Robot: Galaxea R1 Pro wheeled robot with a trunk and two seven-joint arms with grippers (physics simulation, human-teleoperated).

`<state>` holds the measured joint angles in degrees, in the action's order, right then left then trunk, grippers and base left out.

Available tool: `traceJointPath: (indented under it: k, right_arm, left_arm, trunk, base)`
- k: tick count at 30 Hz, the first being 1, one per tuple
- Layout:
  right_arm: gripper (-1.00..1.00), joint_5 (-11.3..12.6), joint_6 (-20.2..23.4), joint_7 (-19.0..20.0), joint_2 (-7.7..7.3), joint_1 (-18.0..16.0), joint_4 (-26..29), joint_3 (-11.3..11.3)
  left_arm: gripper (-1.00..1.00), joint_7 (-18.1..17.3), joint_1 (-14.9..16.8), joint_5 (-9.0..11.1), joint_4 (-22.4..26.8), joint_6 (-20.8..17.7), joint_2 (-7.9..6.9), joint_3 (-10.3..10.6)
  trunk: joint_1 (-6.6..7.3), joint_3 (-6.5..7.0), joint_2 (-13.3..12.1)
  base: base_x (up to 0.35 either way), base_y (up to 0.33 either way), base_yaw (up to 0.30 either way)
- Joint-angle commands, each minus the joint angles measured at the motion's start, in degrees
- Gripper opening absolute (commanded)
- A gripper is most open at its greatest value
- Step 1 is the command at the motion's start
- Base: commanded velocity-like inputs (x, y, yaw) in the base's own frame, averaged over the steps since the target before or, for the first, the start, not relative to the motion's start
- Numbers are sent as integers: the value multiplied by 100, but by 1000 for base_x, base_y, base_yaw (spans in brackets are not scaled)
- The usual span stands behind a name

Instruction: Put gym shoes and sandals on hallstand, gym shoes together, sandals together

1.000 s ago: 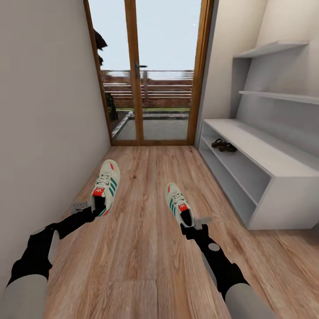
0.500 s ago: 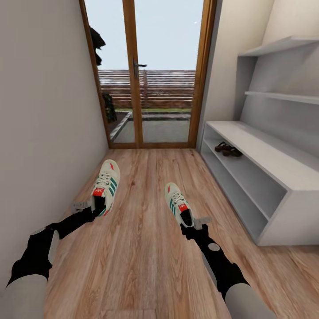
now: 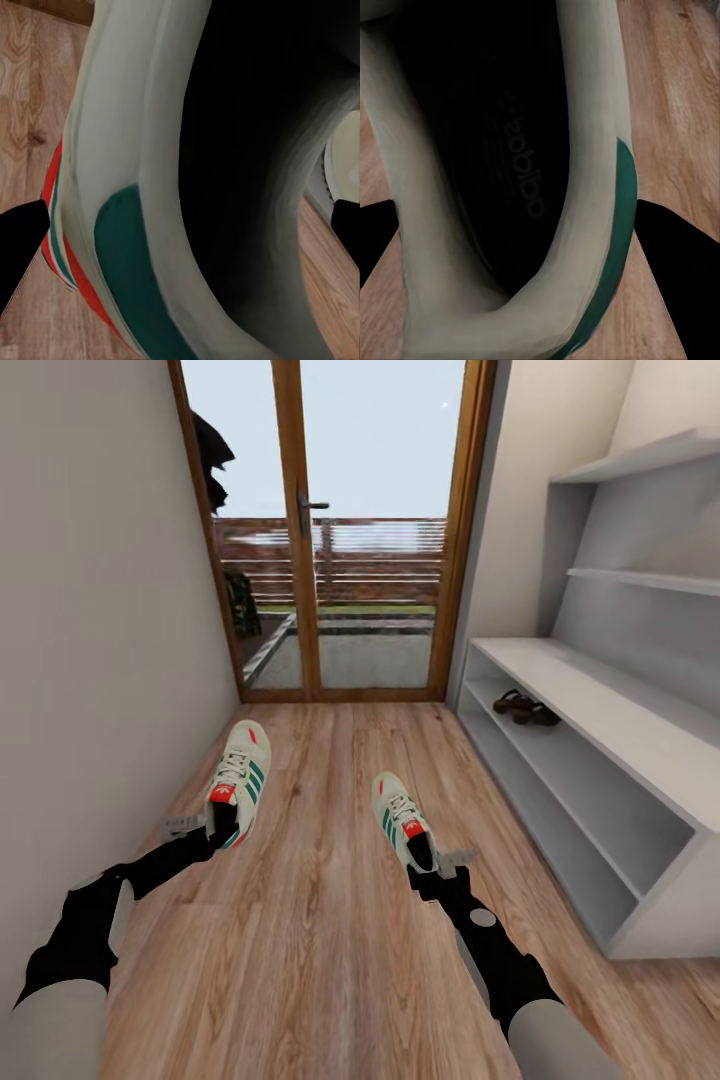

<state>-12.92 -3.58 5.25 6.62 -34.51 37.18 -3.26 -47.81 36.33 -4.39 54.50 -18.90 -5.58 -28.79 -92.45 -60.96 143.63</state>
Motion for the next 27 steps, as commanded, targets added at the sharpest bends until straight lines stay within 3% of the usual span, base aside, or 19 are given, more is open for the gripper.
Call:
traceJointPath:
  k: [1, 14, 27]
  right_arm:
    - [-100, -44, -20, 38, 6, -3, 0, -35]
    - [-100, -44, -20, 38, 6, -3, 0, -35]
    - [-100, -44, -20, 38, 6, -3, 0, -35]
  left_arm:
    - [-100, -44, 6, -35, 8, -35, 4, -22]
    - [-100, -44, 6, -35, 8, -35, 4, -20]
    - [-100, -44, 6, -35, 8, -35, 4, -19]
  trunk:
    - [-2, -5, 2]
    - [-2, -5, 2]
    - [-2, 15, 2]
  base:
    - [346, 0, 0]
    - [346, 15, -18]
    - [346, 94, -222]
